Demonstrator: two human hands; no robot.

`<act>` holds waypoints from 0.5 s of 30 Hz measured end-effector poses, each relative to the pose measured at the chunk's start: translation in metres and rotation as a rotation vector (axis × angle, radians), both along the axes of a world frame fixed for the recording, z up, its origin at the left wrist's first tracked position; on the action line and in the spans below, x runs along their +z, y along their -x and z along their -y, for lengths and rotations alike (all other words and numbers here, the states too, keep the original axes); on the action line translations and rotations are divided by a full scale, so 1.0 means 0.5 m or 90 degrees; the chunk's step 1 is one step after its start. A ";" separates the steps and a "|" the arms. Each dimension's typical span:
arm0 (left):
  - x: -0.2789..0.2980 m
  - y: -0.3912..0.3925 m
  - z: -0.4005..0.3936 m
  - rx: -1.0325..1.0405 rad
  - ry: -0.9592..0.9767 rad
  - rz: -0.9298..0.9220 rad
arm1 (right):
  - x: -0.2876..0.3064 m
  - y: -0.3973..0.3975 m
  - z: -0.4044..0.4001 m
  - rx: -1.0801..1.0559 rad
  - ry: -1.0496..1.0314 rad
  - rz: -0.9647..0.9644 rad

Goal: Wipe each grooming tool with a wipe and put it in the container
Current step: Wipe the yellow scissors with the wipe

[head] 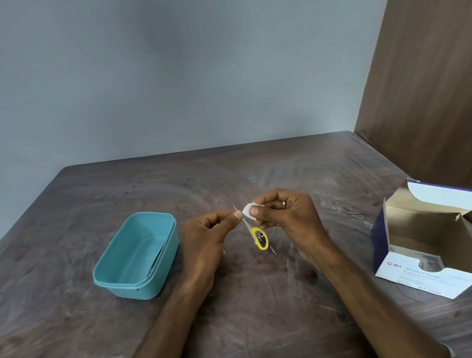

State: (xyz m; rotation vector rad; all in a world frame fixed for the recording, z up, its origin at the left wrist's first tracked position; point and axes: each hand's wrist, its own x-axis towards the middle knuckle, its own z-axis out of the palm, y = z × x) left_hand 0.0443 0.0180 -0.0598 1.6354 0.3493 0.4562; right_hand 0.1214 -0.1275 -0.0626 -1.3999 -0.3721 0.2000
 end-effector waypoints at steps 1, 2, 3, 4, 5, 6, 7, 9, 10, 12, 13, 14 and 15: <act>0.000 0.000 0.001 -0.004 -0.008 0.005 | -0.001 0.001 0.000 0.003 0.010 0.007; 0.001 0.001 0.003 -0.008 -0.015 0.010 | 0.000 0.003 0.000 0.008 0.021 0.014; 0.002 0.002 0.005 -0.013 -0.021 0.015 | 0.001 0.005 0.000 0.010 0.030 0.018; 0.003 0.003 0.007 -0.019 -0.025 0.019 | 0.002 0.007 0.000 0.009 0.036 0.017; 0.003 0.003 0.009 -0.023 -0.026 0.022 | 0.003 0.008 -0.001 0.005 0.039 0.013; 0.004 0.004 0.010 -0.027 -0.025 0.024 | 0.004 0.009 -0.002 0.001 0.039 0.005; 0.004 0.004 0.010 -0.031 -0.023 0.026 | 0.005 0.010 -0.003 0.001 0.036 -0.006; 0.005 0.004 0.008 -0.039 -0.021 0.023 | 0.006 0.010 -0.005 0.006 0.035 -0.029; 0.006 0.005 0.007 -0.041 -0.023 0.019 | 0.006 0.010 -0.005 0.005 0.041 -0.036; 0.004 0.003 0.004 -0.038 -0.030 0.015 | 0.007 0.012 -0.005 0.000 0.061 -0.043; 0.001 0.002 0.003 -0.035 -0.033 0.015 | 0.008 0.014 -0.004 0.003 0.071 -0.047; -0.001 0.001 0.002 -0.033 -0.038 0.015 | 0.009 0.016 -0.003 0.011 0.080 -0.054; -0.003 0.000 0.001 -0.031 -0.045 0.015 | 0.009 0.018 -0.003 0.022 0.089 -0.060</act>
